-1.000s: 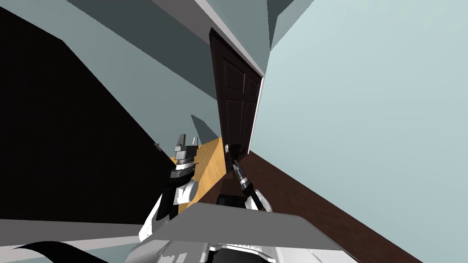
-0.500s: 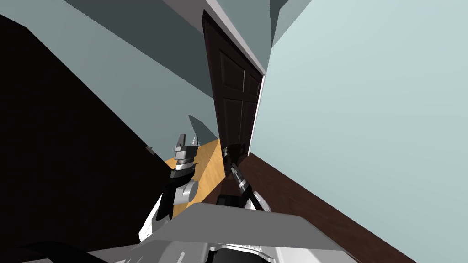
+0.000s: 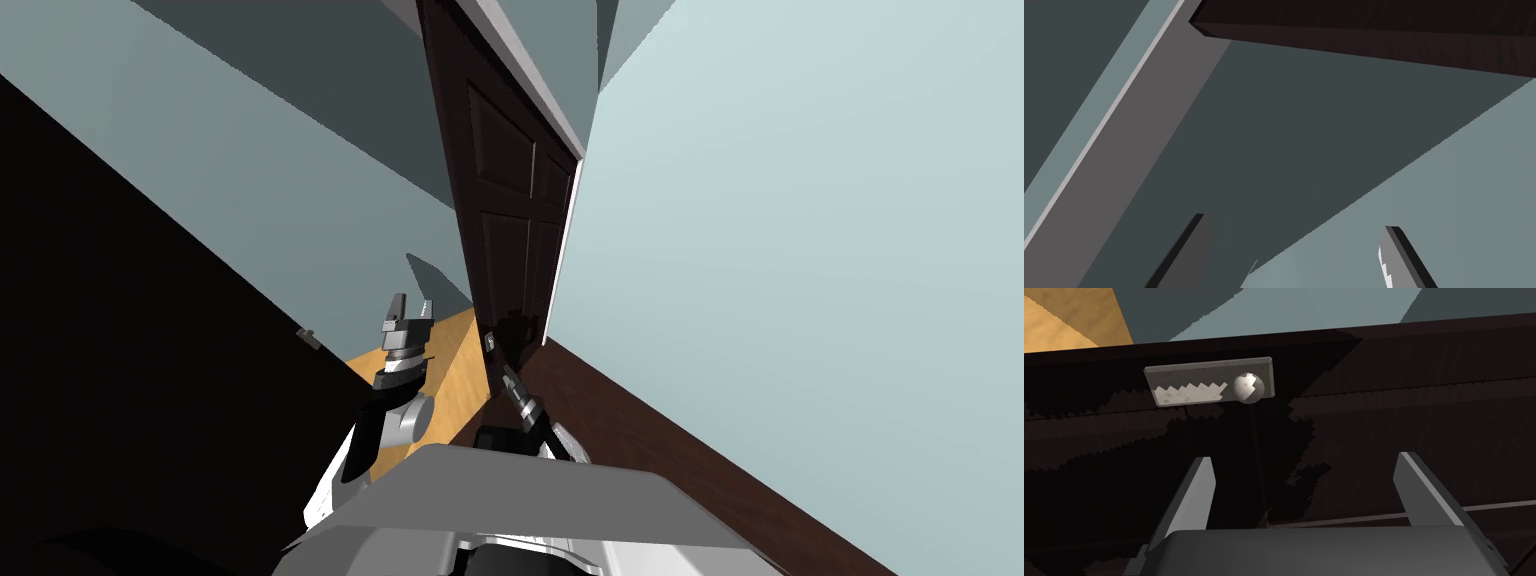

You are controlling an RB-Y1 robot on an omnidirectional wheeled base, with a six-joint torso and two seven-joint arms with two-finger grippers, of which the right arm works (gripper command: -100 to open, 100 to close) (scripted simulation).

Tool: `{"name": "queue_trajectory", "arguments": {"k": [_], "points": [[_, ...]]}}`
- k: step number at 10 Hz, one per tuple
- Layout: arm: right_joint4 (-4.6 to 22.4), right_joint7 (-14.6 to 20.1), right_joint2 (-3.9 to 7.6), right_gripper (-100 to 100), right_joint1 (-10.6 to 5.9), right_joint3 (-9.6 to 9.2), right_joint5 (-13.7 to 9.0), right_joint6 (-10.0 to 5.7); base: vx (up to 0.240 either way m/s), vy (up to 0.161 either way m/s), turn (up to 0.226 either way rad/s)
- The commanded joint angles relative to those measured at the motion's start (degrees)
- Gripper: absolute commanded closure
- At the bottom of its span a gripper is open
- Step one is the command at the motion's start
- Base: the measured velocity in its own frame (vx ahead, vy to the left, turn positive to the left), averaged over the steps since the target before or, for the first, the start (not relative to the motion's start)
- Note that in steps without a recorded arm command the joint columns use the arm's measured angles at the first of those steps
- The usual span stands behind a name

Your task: Push the door open

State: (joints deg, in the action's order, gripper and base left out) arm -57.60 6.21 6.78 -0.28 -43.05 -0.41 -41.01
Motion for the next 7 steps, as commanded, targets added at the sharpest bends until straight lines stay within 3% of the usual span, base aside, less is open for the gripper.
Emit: {"name": "queue_trajectory", "arguments": {"k": [1,7], "points": [[1.84,0.08,0.12,-100,-0.67,-1.13,-0.05,-0.54,0.173,0.012,-0.014],[7.22,0.08,0.06,-100,-2.58,-4.13,-0.14,-1.94,0.152,-0.007,-0.007]]}}
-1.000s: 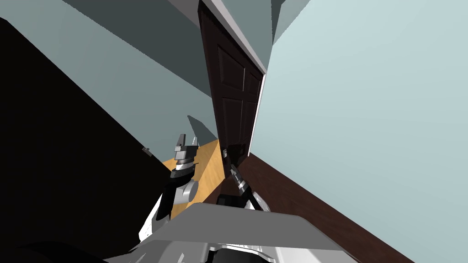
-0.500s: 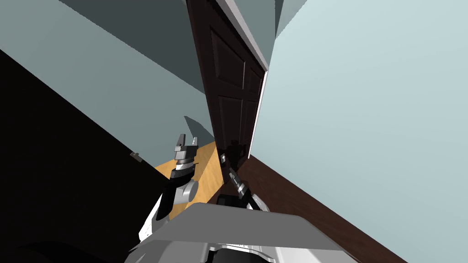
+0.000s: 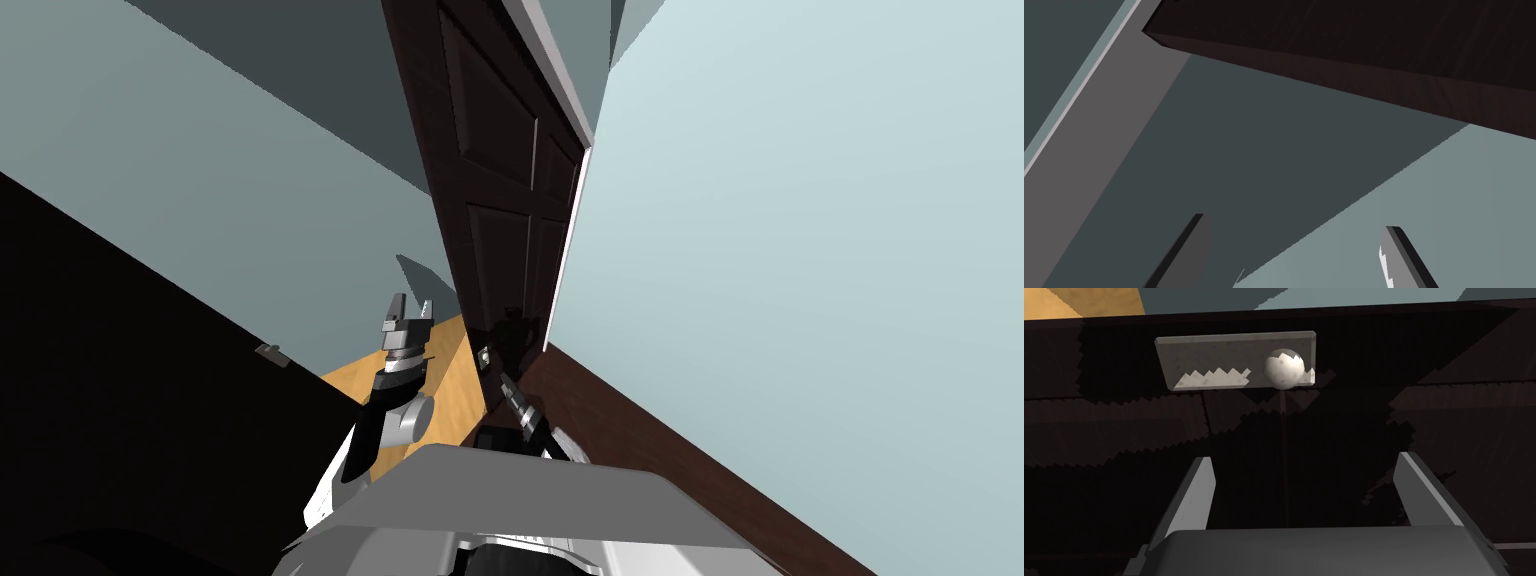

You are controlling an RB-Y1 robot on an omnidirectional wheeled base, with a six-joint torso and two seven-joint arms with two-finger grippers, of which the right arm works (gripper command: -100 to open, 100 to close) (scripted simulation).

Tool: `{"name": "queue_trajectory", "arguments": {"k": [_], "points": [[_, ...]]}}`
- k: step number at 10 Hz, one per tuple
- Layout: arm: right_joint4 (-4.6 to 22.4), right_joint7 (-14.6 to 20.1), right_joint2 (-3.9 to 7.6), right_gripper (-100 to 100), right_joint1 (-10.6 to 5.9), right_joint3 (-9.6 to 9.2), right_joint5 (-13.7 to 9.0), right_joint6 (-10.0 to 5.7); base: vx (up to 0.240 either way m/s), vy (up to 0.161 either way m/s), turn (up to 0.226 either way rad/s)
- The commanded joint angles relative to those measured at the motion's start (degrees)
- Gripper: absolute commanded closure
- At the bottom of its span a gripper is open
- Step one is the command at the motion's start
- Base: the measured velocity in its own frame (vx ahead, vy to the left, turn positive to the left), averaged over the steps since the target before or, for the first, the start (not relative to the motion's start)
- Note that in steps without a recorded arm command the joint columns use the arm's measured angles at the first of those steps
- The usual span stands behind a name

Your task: Push the door open

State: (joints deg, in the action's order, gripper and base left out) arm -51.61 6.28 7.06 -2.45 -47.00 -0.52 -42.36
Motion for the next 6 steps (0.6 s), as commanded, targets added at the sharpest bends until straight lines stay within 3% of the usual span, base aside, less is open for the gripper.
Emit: {"name": "queue_trajectory", "arguments": {"k": [1,3,6], "points": [[0.00,0.00,0.00,-100,0.00,0.00,0.00,0.00,0.053,0.002,0.000],[0.57,-0.16,-0.34,-100,-0.04,0.27,-0.01,-0.18,0.106,0.101,0.030],[1.52,-0.43,-0.99,-100,-0.07,0.86,-0.02,-0.48,0.144,0.165,0.032]]}}
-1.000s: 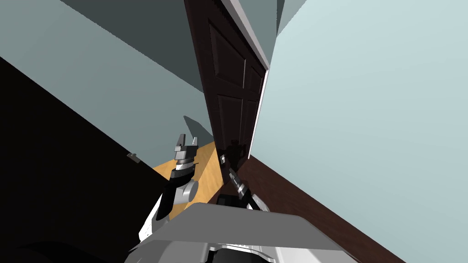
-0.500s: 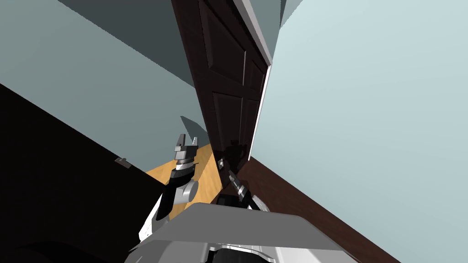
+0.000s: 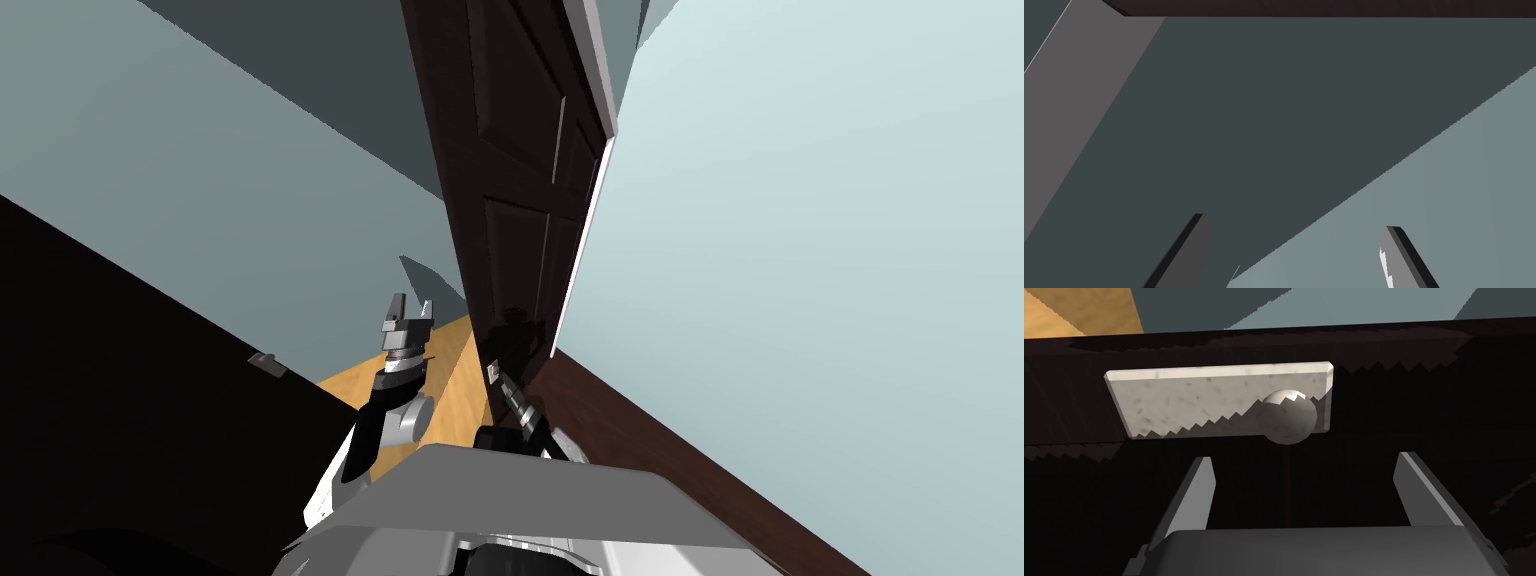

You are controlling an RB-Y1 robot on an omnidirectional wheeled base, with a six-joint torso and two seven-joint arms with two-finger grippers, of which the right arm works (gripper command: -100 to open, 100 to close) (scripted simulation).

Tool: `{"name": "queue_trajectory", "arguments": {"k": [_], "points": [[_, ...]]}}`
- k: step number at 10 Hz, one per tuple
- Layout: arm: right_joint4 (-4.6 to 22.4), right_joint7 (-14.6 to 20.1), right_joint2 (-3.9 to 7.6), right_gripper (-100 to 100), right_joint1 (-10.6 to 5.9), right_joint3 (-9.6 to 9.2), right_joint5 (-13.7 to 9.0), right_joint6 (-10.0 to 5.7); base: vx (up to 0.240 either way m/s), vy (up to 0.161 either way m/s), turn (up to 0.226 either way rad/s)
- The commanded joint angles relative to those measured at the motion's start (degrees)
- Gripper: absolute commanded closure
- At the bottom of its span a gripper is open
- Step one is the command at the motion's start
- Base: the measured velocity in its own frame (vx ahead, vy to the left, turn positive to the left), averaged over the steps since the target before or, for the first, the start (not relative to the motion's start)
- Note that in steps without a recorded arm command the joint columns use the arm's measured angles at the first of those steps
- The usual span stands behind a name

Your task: Push the door open

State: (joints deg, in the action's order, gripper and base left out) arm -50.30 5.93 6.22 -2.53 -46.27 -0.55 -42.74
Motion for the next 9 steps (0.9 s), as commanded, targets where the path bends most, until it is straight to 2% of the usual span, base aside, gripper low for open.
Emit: {"name": "queue_trajectory", "arguments": {"k": [1,3,4,5,9], "points": [[0.58,-0.18,-0.41,-100,0.00,0.36,-0.01,-0.21,0.173,0.187,0.038],[1.04,-0.32,-0.74,-100,-0.01,0.64,-0.01,-0.35,0.153,0.158,0.033],[0.90,-0.28,-0.67,-100,-0.02,0.56,-0.01,-0.28,0.067,0.058,0.004],[0.90,-0.28,-0.67,100,-0.02,0.56,-0.01,-0.28,-0.008,-0.005,-0.009],[0.90,-0.28,-0.67,100,-0.02,0.56,-0.01,-0.28,-0.018,-0.017,0.001]]}}
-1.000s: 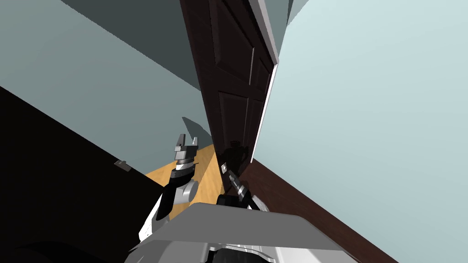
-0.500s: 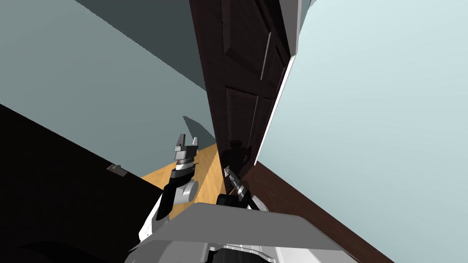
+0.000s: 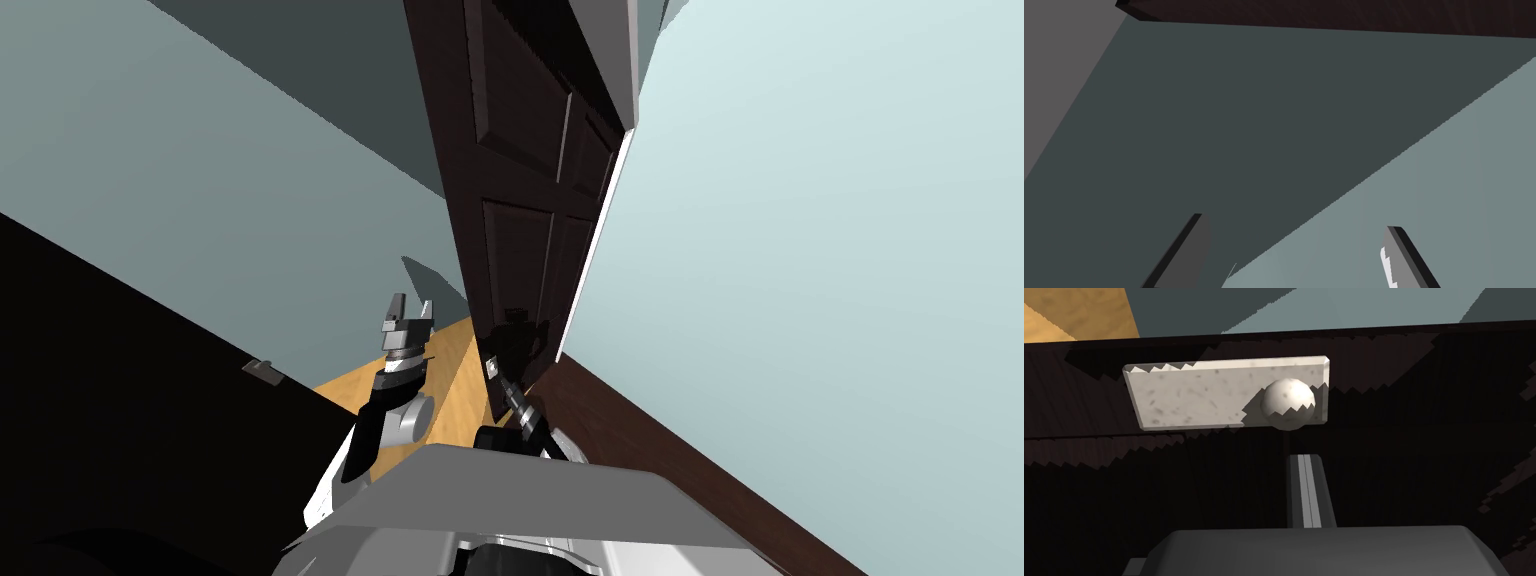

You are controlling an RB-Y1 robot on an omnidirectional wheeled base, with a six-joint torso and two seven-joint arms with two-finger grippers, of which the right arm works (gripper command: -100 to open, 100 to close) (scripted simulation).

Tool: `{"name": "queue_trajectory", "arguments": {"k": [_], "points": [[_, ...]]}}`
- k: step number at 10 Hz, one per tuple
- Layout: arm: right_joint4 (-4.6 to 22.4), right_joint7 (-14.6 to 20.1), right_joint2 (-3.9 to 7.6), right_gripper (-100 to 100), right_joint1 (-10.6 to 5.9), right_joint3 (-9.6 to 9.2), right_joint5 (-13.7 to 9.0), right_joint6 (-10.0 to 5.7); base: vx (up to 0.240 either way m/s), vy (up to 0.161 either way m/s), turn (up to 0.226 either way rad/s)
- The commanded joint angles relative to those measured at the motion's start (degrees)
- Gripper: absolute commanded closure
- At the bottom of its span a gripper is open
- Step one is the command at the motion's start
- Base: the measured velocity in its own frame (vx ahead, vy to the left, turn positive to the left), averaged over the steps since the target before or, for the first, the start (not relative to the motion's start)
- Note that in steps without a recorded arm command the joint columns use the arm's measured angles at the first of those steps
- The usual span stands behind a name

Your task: Push the door open

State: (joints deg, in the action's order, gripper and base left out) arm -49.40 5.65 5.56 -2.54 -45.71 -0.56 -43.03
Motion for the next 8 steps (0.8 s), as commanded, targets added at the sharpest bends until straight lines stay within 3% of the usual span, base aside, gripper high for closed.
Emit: {"name": "queue_trajectory", "arguments": {"k": [1,2,4,5,8], "points": [[0.00,0.00,-0.01,100,-0.01,0.00,0.00,0.00,0.000,0.000,0.000],[0.02,-0.60,-0.05,-100,0.17,1.30,-0.29,0.16,-0.137,-0.029,-0.178],[0.03,-1.13,-0.22,-100,0.32,2.46,-0.56,0.31,-0.233,-0.045,-0.118],[-0.01,-0.88,-0.16,-100,0.22,2.03,-0.47,0.28,-0.099,-0.026,-0.019],[0.56,-1.16,-0.43,-100,0.04,2.59,-0.50,0.23,0.097,0.104,0.023]]}}
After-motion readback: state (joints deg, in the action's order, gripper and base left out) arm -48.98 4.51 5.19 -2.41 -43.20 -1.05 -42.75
